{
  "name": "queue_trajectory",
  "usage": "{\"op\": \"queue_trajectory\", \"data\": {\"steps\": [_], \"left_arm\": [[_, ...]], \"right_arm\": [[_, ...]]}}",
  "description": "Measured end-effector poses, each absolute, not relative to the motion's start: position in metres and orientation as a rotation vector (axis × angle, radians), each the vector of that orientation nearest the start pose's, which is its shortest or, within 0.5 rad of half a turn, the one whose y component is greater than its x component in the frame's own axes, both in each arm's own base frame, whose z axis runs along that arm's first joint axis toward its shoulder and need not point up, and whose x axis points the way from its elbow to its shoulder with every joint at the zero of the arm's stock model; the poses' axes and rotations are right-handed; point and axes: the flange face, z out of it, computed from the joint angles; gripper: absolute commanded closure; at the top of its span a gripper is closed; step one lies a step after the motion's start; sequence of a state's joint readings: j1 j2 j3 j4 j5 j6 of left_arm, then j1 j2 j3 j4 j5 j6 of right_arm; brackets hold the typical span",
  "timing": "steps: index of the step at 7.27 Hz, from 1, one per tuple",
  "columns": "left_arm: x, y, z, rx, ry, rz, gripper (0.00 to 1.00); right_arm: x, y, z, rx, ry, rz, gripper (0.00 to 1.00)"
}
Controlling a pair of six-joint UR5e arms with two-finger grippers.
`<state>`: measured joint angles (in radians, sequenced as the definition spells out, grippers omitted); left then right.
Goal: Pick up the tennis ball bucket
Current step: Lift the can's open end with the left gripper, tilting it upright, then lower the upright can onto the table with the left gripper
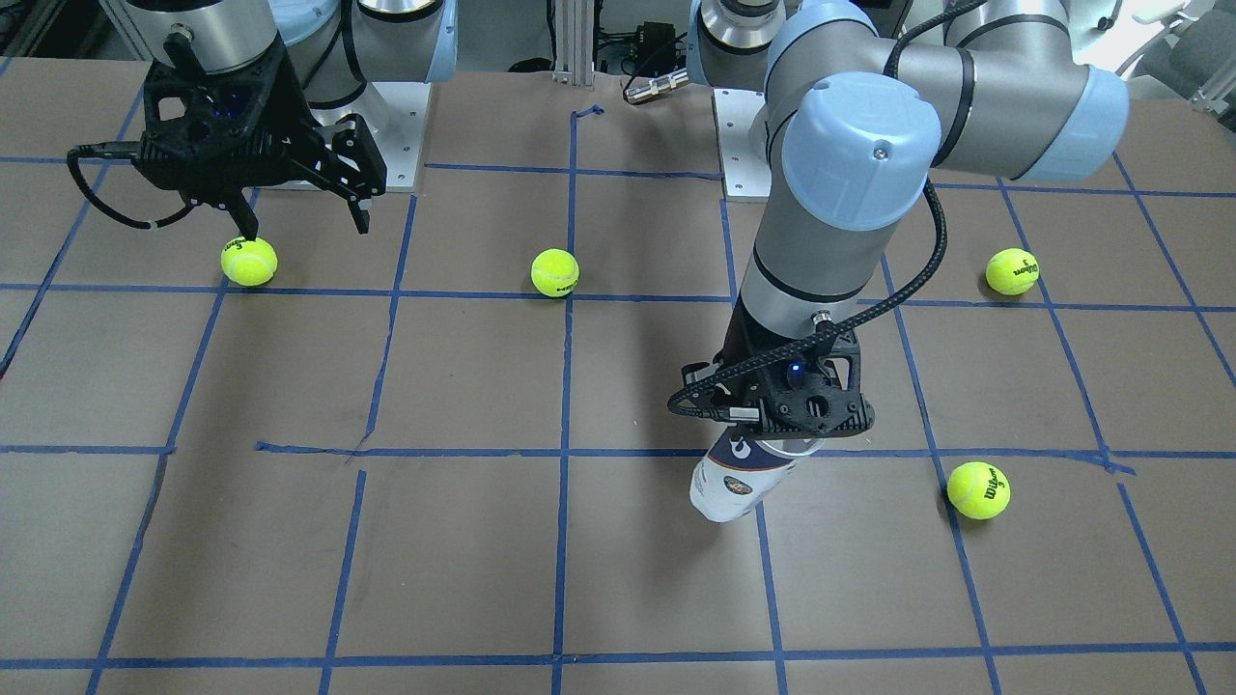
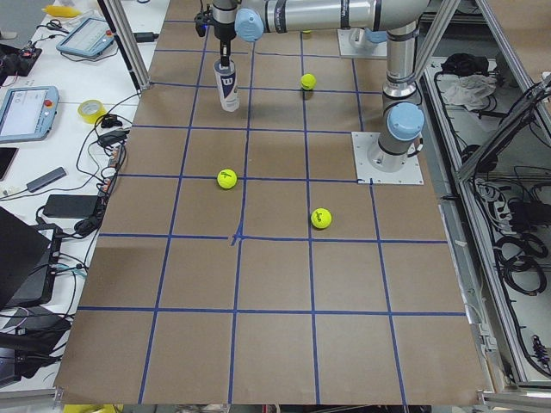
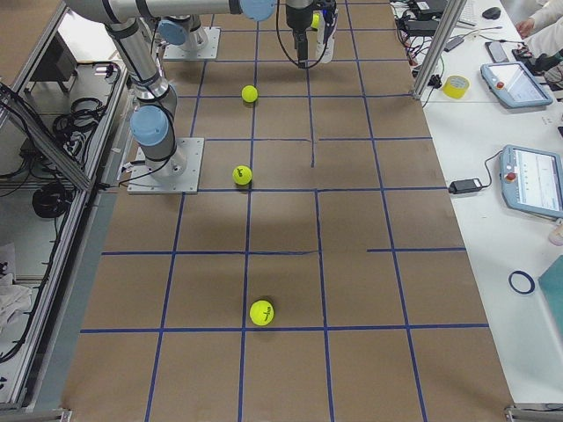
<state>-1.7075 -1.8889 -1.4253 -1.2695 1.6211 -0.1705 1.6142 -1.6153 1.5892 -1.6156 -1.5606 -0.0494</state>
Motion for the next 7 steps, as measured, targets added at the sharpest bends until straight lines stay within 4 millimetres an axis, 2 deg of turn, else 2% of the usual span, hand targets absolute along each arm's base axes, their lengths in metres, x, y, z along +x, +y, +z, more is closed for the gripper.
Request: {"op": "queue_trajectory", "data": {"steps": [2, 5, 7], "left_arm": [[-0.207, -0.618, 0.407, 0.063, 3.029, -0.244, 1.0], [-0.203, -0.641, 0.384, 0.153, 3.005, -0.298, 1.0], [-0.186, -0.65, 0.38, 0.223, 2.995, -0.288, 1.0]], "right_arm": [[0.154, -0.473, 0.505, -0.146, 3.132, -0.109, 0.0], [0.154, -0.473, 0.505, -0.147, 3.134, -0.108, 0.0], [0.154, -0.473, 0.505, -0.147, 3.135, -0.11, 0.0]]}}
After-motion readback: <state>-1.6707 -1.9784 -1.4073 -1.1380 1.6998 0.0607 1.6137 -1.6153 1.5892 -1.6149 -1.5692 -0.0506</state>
